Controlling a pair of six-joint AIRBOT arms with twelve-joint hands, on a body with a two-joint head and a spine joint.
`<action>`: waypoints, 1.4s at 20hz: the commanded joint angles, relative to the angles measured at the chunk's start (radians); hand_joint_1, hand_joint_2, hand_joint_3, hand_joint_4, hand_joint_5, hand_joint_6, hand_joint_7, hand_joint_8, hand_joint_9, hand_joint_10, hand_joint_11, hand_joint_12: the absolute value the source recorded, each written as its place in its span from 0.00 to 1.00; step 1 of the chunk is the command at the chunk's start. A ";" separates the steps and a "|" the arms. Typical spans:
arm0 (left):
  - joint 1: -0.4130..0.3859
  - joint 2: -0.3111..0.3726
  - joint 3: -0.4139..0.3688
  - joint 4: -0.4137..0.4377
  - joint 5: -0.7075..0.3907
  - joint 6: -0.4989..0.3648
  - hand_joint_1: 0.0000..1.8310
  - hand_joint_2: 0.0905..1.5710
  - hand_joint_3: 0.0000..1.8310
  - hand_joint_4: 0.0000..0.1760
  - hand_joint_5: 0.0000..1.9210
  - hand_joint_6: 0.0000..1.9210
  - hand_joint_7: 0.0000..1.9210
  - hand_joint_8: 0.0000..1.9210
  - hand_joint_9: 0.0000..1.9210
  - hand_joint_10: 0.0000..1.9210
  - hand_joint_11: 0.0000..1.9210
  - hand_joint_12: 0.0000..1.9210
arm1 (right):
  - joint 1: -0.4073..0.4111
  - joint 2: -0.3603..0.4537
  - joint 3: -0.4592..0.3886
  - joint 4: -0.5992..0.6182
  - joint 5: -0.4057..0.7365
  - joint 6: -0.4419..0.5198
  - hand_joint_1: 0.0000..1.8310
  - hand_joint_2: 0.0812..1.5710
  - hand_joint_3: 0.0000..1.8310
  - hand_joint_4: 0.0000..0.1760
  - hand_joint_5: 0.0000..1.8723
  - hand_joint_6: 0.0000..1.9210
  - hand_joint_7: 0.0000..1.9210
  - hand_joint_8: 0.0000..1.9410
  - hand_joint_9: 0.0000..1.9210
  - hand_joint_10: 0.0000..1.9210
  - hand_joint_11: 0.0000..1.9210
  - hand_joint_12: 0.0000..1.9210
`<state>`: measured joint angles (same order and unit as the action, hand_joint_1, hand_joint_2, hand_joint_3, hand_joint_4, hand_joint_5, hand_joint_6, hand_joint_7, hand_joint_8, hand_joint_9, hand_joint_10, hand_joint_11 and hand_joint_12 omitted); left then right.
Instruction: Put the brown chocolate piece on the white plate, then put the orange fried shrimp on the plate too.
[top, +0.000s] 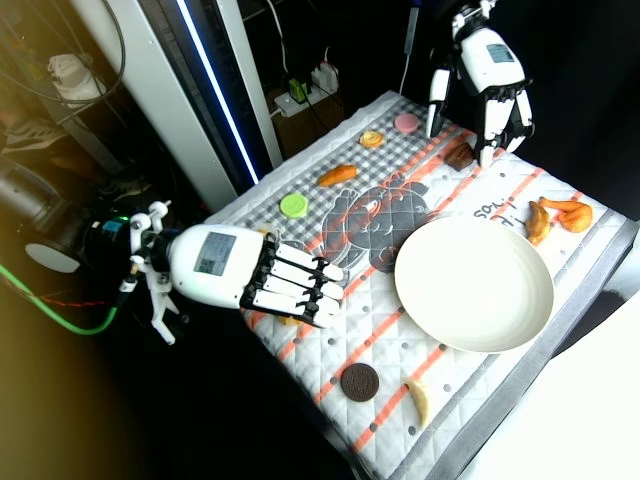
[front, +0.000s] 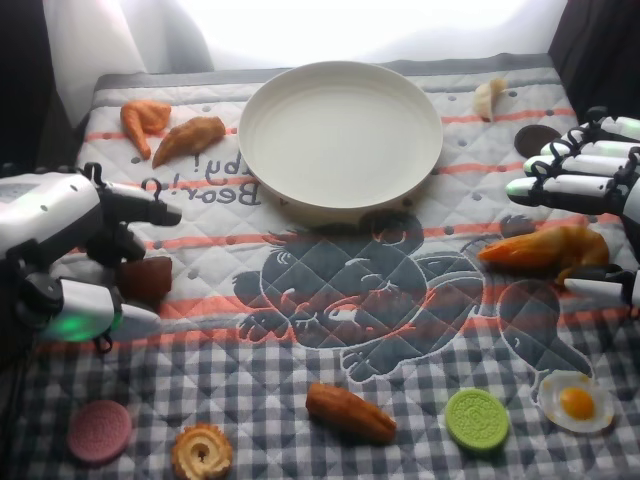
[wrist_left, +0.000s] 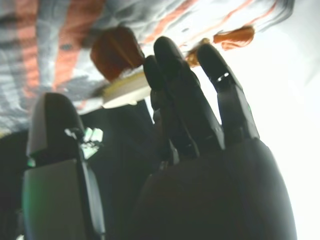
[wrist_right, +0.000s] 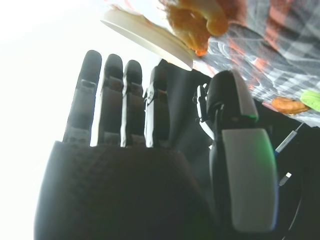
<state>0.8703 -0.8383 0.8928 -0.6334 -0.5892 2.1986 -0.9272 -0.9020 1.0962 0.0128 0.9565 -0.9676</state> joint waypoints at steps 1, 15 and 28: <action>-0.010 -0.003 0.012 0.007 -0.084 0.002 0.51 0.55 0.00 0.57 0.27 0.00 0.48 0.00 0.50 0.02 0.11 0.46 | 0.005 0.005 -0.001 0.016 0.113 -0.003 0.39 0.76 0.00 0.16 0.22 0.00 0.21 0.00 0.19 0.00 0.06 0.31; -0.033 -0.057 0.057 -0.024 -0.060 0.002 0.59 0.60 0.01 0.82 0.60 0.23 0.58 0.05 0.45 0.31 0.09 0.70 | 0.003 0.003 0.000 0.016 0.113 -0.003 0.41 0.79 0.00 0.02 0.23 0.00 0.22 0.00 0.20 0.00 0.08 0.27; -0.306 -0.118 0.147 0.124 0.013 0.001 0.61 0.65 0.00 0.00 0.57 0.42 0.47 0.64 0.38 0.72 0.10 0.86 | -0.004 0.003 -0.002 0.017 0.114 -0.003 0.40 0.81 0.00 0.00 0.23 0.00 0.23 0.00 0.22 0.00 0.09 0.28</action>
<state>0.5621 -0.9565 1.0534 -0.5369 -0.5026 2.2024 -0.9344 -0.9035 1.0943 0.0162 0.9520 -0.9676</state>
